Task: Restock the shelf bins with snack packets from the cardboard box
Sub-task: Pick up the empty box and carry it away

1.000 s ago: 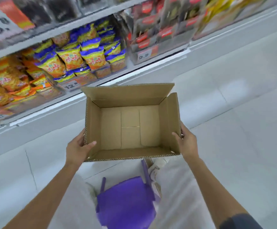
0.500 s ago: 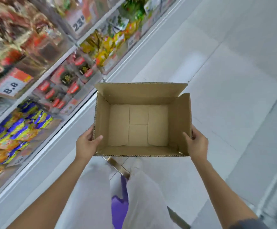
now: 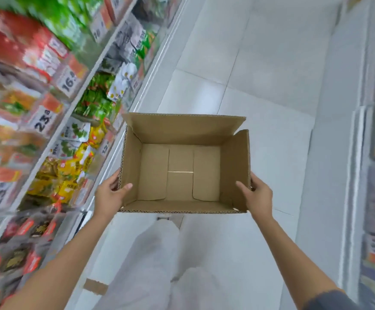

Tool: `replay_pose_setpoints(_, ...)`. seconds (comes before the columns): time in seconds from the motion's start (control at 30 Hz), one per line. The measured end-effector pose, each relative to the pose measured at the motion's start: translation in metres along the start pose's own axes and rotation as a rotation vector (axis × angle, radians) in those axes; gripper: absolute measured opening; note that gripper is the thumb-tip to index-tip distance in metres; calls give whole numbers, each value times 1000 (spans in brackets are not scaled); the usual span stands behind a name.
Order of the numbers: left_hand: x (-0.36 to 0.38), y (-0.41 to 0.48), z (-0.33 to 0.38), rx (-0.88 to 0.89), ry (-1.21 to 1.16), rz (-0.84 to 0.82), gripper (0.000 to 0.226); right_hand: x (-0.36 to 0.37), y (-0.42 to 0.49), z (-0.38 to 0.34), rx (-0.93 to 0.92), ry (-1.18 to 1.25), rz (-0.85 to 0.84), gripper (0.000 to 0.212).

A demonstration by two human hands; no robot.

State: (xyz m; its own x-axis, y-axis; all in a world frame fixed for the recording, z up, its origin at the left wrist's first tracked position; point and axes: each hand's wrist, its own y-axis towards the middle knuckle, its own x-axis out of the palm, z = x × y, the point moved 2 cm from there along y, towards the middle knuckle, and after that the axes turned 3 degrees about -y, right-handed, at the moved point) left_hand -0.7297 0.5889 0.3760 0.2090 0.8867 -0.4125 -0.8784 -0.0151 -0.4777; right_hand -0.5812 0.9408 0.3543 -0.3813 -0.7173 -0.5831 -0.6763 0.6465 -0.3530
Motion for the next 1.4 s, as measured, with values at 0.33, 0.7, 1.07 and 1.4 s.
replay_pose_setpoints(0.33, 111, 197, 204, 51, 117, -122, 64, -57, 215, -90, 54, 60, 104, 41)
replay_pose_setpoints(0.7, 323, 393, 443, 115, 109, -164, 61, -182, 547, -151, 106, 31, 122, 23)
replay_pose_setpoints(1.07, 485, 644, 673, 112, 71, -174, 64, -266, 901, -277, 74, -20, 133, 19)
replay_pose_setpoints(1.4, 610, 869, 908, 187, 73, -184, 61, -322, 1210, -400, 63, -44, 176, 24)
